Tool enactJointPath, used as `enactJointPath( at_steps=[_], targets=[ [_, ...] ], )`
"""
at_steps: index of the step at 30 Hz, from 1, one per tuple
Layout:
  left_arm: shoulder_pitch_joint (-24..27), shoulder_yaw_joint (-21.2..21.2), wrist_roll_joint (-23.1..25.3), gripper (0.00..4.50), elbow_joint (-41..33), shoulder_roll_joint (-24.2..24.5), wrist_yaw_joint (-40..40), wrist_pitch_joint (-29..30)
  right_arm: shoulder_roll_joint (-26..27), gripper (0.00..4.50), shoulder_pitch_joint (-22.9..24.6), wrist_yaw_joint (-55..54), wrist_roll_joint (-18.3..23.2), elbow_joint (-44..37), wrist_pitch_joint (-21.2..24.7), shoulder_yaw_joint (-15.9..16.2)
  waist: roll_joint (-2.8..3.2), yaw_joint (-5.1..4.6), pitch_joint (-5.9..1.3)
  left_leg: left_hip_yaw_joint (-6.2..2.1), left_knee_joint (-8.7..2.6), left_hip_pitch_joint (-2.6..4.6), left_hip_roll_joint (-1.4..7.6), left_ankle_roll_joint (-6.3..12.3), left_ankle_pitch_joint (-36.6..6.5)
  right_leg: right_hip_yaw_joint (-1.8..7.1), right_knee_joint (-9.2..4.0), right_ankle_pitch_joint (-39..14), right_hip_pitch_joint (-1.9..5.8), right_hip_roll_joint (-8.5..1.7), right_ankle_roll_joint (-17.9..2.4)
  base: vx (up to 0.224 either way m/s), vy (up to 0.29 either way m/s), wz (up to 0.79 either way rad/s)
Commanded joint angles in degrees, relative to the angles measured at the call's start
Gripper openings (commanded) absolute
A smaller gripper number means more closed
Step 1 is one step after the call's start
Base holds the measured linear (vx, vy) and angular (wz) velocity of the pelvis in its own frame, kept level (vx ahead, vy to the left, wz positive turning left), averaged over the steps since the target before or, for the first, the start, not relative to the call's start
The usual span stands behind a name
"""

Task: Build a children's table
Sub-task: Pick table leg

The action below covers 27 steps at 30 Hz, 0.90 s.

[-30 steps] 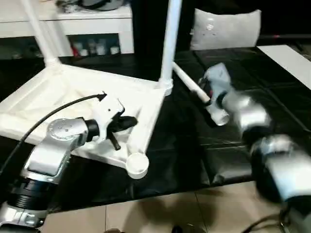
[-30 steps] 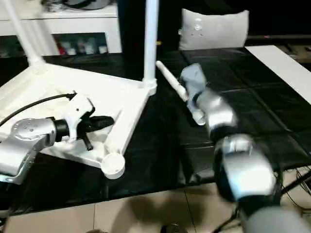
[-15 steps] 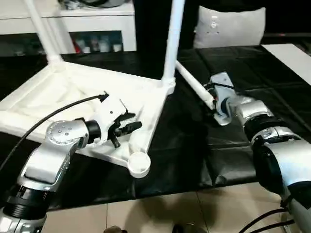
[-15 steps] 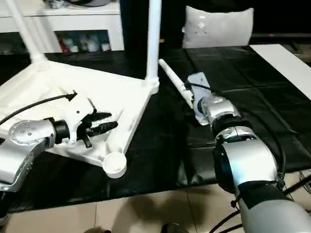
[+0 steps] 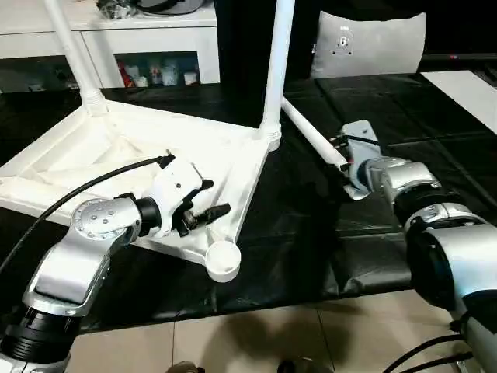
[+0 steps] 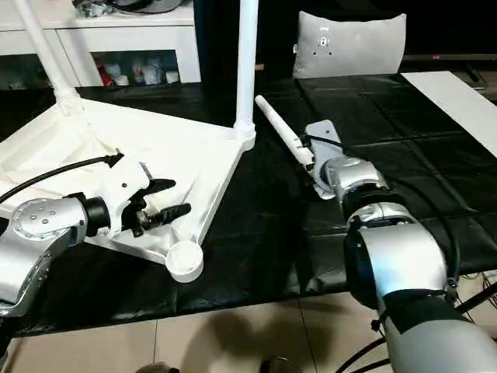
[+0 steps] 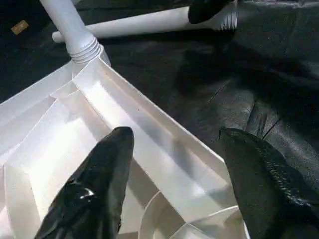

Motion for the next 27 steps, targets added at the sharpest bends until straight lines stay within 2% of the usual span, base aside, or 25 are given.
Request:
enactJointPath(
  at_steps=[1,3,4,5,7,8,9,10,14,17,20,23,24,25,27],
  targets=[
    [0.5,-0.8,0.1,3.40,-1.3,0.4,0.5,0.9,-0.8,2.80,0.7,0.3,-0.6,0.5,1.1,-0.1,0.63,0.09,-4.06,-0.10,-3.76,0.24,0.49,-0.19,-16.7,2.34,-4.29,-22.4,3.80,-2.81,-9.4,0.000,0.000,0.00],
    [0.9,-1.4,0.1,3.55,-1.9,0.3,0.5,1.4,-1.1,2.67,1.7,1.2,-1.2,0.7,2.5,0.4,0.56,0.14,-4.05,-0.09,-3.75,0.21,0.54,-0.05,-16.3,2.35,-4.28,-22.3,3.78,-2.81,-9.4,0.000,0.000,0.00],
    [1.0,-1.6,0.1,3.68,-2.1,0.3,0.4,1.5,-1.2,2.45,2.2,1.7,-1.8,0.9,3.4,0.9,0.47,0.10,-4.07,-0.07,-3.70,0.15,0.49,-0.02,-16.1,2.33,-4.25,-22.2,3.84,-2.71,-9.4,0.000,0.000,0.00],
    [1.1,-1.6,0.1,3.83,-2.1,0.3,0.4,1.6,-1.3,2.39,2.3,1.8,-2.1,0.9,3.7,1.2,0.50,0.18,-4.06,-0.06,-3.72,0.15,0.51,0.00,-16.0,2.33,-4.27,-22.2,3.86,-2.74,-9.4,0.000,0.000,0.00],
    [1.2,-1.6,0.0,3.86,-2.2,0.5,0.3,1.7,-1.5,2.35,2.4,2.9,-2.7,1.0,4.4,1.8,0.41,0.20,-4.09,-0.01,-3.67,0.07,0.50,0.18,-15.7,2.33,-4.26,-22.1,3.84,-2.77,-9.4,0.000,0.000,0.00],
    [1.3,-1.6,0.0,4.06,-2.2,0.6,0.1,1.8,-1.7,2.25,2.4,3.6,-2.9,1.0,4.8,2.1,0.45,0.15,-4.03,-0.05,-3.66,0.13,0.50,0.17,-16.2,2.28,-4.27,-22.8,3.76,-2.73,-9.3,0.000,0.000,0.00],
    [1.3,-1.6,-0.1,4.06,-2.2,0.7,0.1,1.8,-1.8,2.25,2.3,4.2,-3.1,1.0,5.0,2.3,0.51,0.17,-3.99,-0.05,-3.67,0.23,0.52,0.21,-16.7,2.24,-4.41,-23.5,3.73,-2.74,-9.2,0.000,0.000,0.00],
    [1.4,-1.8,0.0,4.20,-2.3,0.9,-0.1,1.9,-2.0,2.23,2.2,5.2,-3.5,1.0,5.3,2.8,0.30,0.08,-3.95,-0.06,-3.61,0.30,0.45,0.17,-17.3,2.17,-4.59,-25.0,3.68,-2.73,-8.6,0.000,0.000,0.00],
    [2.3,-2.7,-0.4,4.46,-3.4,2.2,-1.4,3.5,-3.1,2.23,1.4,11.0,-4.2,0.8,6.9,3.6,0.09,0.04,-3.90,-0.10,-3.58,0.27,0.54,0.44,-17.4,2.18,-4.66,-26.3,3.59,-2.73,-7.9,0.000,0.000,0.00],
    [2.8,-3.0,-0.9,4.50,-4.4,2.7,-2.1,4.5,-3.6,1.92,1.5,15.5,-5.2,0.6,7.7,4.8,0.10,0.03,-3.82,-0.08,-3.54,0.13,0.61,0.65,-17.4,2.16,-4.68,-26.5,3.61,-2.71,-7.9,0.000,0.000,0.00],
    [2.9,-3.7,-1.4,4.50,-5.0,3.1,-2.9,5.3,-4.1,1.70,1.8,20.9,-7.4,0.7,8.5,7.5,0.33,-0.11,-3.75,-0.17,-3.51,0.16,0.65,0.70,-18.4,2.06,-4.77,-27.1,3.48,-2.63,-8.0,0.000,0.000,0.00],
    [2.2,-4.3,-2.0,4.50,-4.9,2.8,-3.2,6.0,-4.7,1.51,2.1,22.9,-9.1,0.9,9.5,9.3,0.30,-0.18,-3.66,-0.23,-3.42,0.54,0.60,0.48,-19.7,1.99,-5.20,-29.5,3.24,-2.70,-7.2,0.000,0.000,0.00],
    [1.9,-4.4,-2.3,4.50,-4.9,2.7,-3.4,6.3,-4.8,1.44,2.2,23.6,-9.6,0.9,9.7,9.9,0.49,-0.14,-3.69,-0.27,-3.40,0.62,0.60,0.40,-19.9,1.98,-5.18,-29.5,3.24,-2.74,-7.2,0.000,0.000,0.00],
    [1.6,-4.5,-2.6,4.50,-4.9,2.6,-3.6,6.5,-4.9,1.26,2.2,24.1,-10.0,1.0,9.9,10.4,0.39,-0.20,-3.62,-0.30,-3.43,0.68,0.61,0.30,-20.5,1.94,-5.27,-29.8,3.18,-2.65,-7.1,0.000,0.000,0.00],
    [0.7,-4.2,-3.4,4.50,-4.4,1.6,-3.8,6.4,-5.1,1.19,2.2,24.6,-10.9,1.0,10.5,11.1,0.92,-0.39,-3.26,-0.45,-3.46,1.34,0.64,-0.09,-23.9,1.59,-5.81,-32.0,2.82,-2.46,-6.6,0.000,0.000,0.00]
  ],
)
